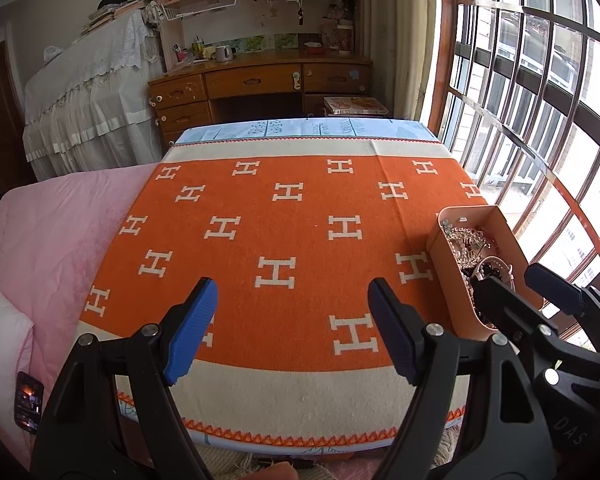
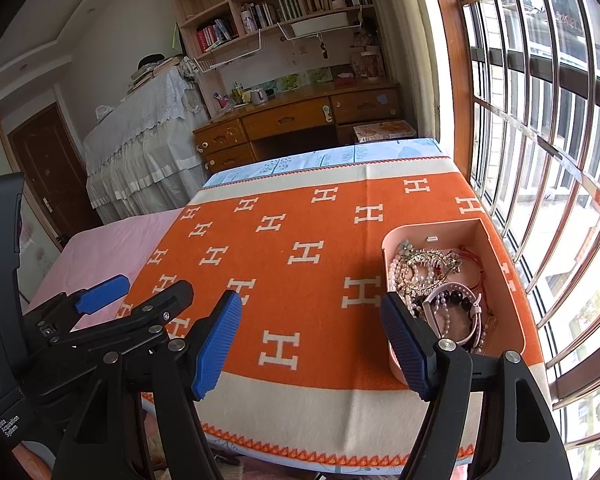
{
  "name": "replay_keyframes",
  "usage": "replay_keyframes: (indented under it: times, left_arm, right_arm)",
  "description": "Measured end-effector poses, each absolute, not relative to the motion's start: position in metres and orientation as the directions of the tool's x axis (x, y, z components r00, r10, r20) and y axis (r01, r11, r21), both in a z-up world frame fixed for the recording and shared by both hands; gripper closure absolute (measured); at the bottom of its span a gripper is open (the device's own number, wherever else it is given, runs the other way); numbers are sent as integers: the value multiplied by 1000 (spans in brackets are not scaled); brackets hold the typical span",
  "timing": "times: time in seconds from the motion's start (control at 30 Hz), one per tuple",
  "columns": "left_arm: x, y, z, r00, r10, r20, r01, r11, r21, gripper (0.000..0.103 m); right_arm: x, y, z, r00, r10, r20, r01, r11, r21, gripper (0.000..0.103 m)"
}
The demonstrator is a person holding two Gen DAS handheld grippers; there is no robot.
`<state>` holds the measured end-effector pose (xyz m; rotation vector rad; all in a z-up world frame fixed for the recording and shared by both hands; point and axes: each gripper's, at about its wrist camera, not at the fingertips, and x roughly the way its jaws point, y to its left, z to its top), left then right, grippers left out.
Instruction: Organize jewelry
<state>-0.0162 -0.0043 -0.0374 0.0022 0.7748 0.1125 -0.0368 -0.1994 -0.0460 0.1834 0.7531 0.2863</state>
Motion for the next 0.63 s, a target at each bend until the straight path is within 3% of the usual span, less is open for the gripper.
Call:
replay_keyframes:
  times: [0.63]
  left_arm:
    - [-17,-2,-45,696,100,-711,-103,994,39,28]
  right_arm:
    - [-36,-198,-49,683,323,-655,-189,945,269,30]
